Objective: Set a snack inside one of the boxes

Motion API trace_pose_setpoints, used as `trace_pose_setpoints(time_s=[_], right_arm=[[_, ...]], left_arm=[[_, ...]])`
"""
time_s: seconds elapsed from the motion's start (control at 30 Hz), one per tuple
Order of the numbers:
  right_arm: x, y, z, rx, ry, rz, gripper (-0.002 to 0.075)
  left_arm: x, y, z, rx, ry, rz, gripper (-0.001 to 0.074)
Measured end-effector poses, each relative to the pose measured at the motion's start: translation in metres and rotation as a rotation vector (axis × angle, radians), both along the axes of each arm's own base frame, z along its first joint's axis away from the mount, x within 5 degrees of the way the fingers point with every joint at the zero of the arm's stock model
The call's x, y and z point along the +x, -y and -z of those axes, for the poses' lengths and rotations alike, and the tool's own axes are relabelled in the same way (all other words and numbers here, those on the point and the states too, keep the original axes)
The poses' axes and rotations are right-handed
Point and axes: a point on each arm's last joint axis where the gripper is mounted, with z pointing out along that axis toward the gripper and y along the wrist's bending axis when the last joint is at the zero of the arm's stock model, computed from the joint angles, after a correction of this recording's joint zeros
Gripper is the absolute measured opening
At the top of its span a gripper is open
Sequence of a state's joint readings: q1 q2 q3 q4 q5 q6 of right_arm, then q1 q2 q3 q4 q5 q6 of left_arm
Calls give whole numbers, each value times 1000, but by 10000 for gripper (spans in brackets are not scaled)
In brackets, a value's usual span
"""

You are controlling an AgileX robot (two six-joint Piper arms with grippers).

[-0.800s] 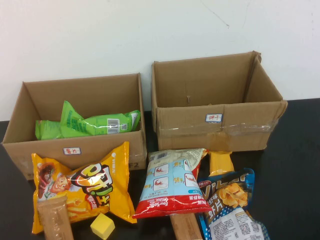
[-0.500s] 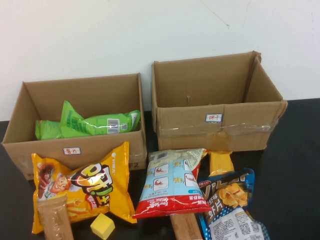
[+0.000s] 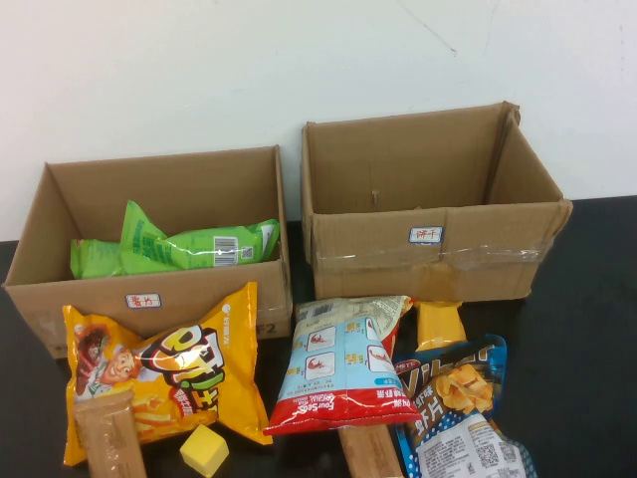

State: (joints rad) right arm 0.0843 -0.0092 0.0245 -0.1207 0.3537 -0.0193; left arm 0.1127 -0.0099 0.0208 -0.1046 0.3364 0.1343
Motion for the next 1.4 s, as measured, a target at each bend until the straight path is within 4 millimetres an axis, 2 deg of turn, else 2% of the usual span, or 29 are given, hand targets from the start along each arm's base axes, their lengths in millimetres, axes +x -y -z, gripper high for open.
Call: trace_pose_setpoints(time_s=[0.8,1.23,1.3,1.4], right_arm=[[0,0,0,0,-2,0,-1],[0,0,0,2,-4,0,-1],[0,0,0,2,-4,0,-1],[0,0,0,2,-4,0,-1]], left_arm=[[0,0,0,0,0,0,-3],[0,-2,0,62,-2,-8,-3],[1,0,-2,-103,31,-24,-3],[2,10,-7,-749,97,-77,-3]])
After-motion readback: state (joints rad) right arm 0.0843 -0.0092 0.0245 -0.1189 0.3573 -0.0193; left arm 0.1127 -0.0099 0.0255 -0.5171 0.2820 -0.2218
